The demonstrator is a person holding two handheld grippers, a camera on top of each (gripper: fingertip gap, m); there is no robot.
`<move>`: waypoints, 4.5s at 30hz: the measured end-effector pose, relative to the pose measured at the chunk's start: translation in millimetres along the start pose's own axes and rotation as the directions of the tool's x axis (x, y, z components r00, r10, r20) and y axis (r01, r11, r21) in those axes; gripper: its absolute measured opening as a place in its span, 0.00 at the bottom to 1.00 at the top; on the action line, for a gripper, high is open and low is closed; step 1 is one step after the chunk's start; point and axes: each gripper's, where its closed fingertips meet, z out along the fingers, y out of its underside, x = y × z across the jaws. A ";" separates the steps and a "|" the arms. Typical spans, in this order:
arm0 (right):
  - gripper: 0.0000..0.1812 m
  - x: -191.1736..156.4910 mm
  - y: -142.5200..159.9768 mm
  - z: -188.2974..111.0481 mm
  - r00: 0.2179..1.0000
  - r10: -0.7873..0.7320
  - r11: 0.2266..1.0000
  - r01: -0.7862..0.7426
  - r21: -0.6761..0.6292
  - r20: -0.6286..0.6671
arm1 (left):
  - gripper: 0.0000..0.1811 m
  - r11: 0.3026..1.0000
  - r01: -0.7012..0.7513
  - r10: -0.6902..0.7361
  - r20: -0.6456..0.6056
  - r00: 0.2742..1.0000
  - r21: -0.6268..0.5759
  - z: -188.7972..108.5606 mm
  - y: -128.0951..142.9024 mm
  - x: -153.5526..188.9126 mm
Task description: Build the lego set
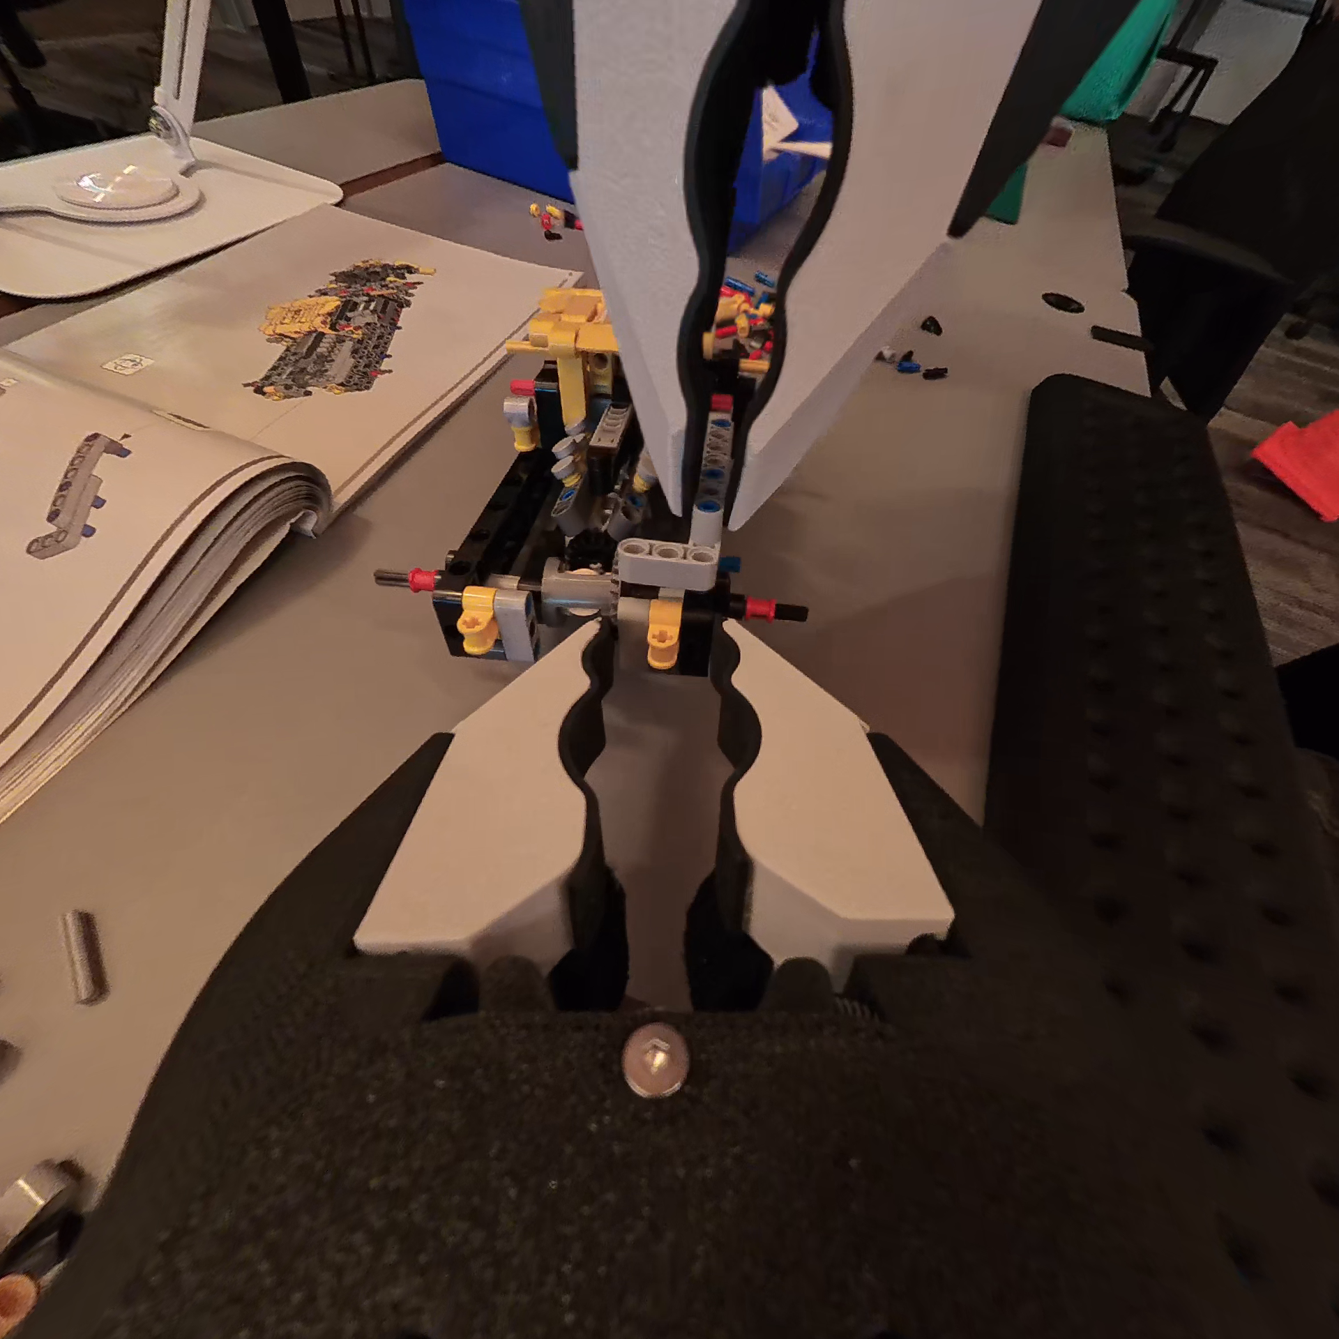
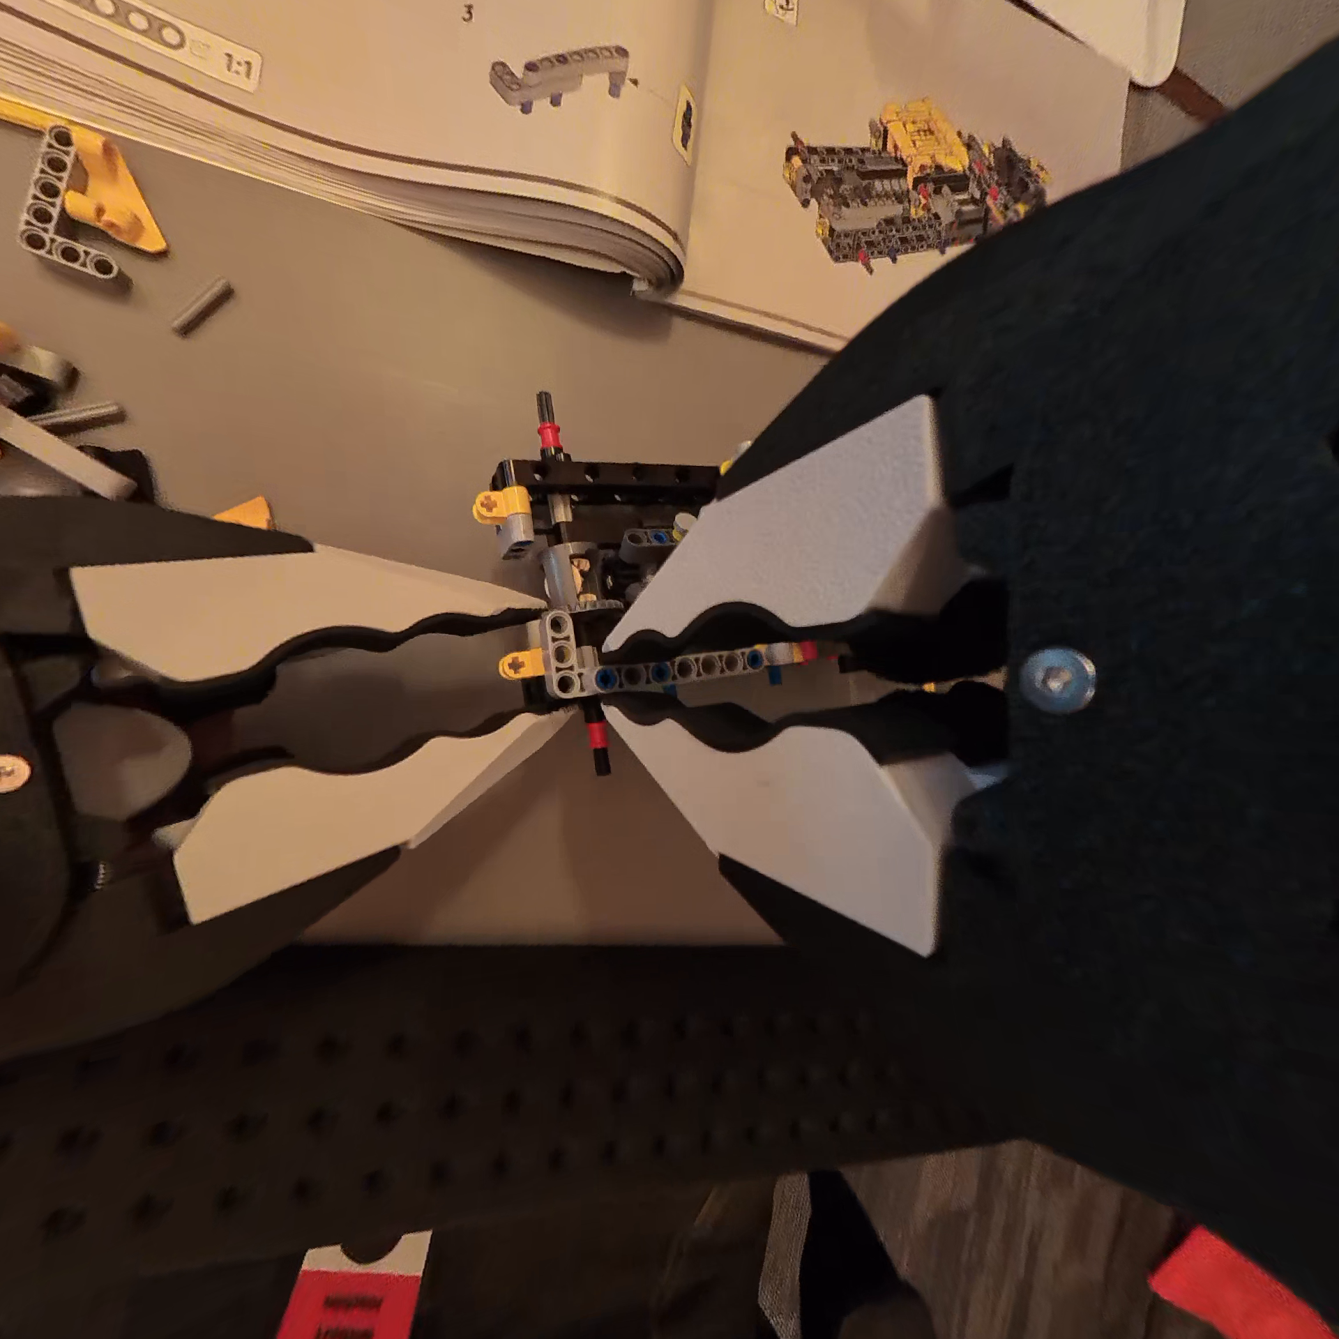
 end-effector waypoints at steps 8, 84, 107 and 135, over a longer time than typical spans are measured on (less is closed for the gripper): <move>0.03 3.7 -0.7 6.5 0.987 -0.095 0.991 0.081 -0.109 -0.128 | 0.13 1.000 0.021 -0.021 0.026 0.999 -0.014 0.5 2.7 -5.9; 0.04 -13.3 50.3 38.3 0.986 -0.042 0.995 0.056 0.083 -0.164 | 0.13 0.944 -0.292 0.303 0.050 0.952 -0.152 16.8 22.5 16.0; 0.36 -19.8 44.9 38.7 0.264 0.808 -0.124 -0.798 0.590 0.526 | 0.13 0.953 -0.230 0.247 0.064 0.967 -0.196 23.7 17.6 13.9; 0.24 -7.6 24.9 22.1 0.941 0.208 0.933 -0.109 0.343 -0.266 | 0.23 0.924 -0.134 0.113 -0.079 0.990 -0.358 4.0 48.8 10.1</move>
